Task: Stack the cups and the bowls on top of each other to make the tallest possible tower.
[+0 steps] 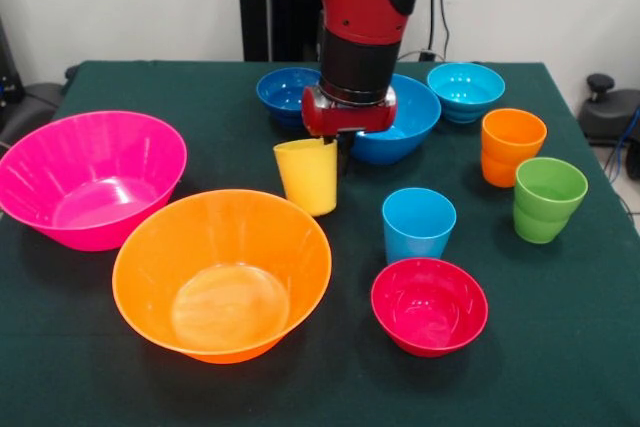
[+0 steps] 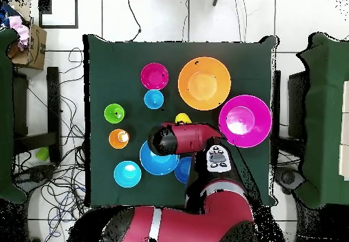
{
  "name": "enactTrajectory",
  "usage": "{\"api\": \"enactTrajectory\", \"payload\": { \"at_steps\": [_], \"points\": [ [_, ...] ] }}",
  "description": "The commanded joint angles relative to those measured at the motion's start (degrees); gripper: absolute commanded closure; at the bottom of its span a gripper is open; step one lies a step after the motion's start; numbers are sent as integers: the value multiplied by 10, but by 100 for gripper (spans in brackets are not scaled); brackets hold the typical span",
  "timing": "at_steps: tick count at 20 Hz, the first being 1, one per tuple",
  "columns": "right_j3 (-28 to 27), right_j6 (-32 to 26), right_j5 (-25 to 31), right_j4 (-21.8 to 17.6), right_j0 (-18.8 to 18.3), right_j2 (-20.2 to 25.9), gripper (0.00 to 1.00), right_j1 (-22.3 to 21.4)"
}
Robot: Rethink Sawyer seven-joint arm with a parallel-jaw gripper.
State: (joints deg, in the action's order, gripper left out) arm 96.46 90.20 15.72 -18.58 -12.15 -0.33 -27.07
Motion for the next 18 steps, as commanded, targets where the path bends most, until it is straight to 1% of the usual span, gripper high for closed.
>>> {"api": "enactTrajectory", "payload": {
  "at_steps": [1, 3, 5, 6, 8, 10, 12, 15, 17, 18],
  "points": [
    [-6, 60, 5, -1, 16, 38, 100, 12],
    [18, 47, 49, 9, 13, 50, 100, -28],
    [53, 27, 117, 27, 8, 62, 100, -94],
    [67, 12, 164, 37, 4, 65, 100, -132],
    [71, -2, 214, 45, 7, 61, 100, -168],
    [67, -8, 231, 43, 7, 56, 100, -181],
    [59, -13, 235, 39, 3, 59, 100, -182],
    [36, -27, 246, 28, -6, 67, 100, -173],
    [13, -45, 254, 18, -18, 76, 100, -163],
    [-9, -61, 256, 7, -26, 80, 100, -152]
  ]
}}
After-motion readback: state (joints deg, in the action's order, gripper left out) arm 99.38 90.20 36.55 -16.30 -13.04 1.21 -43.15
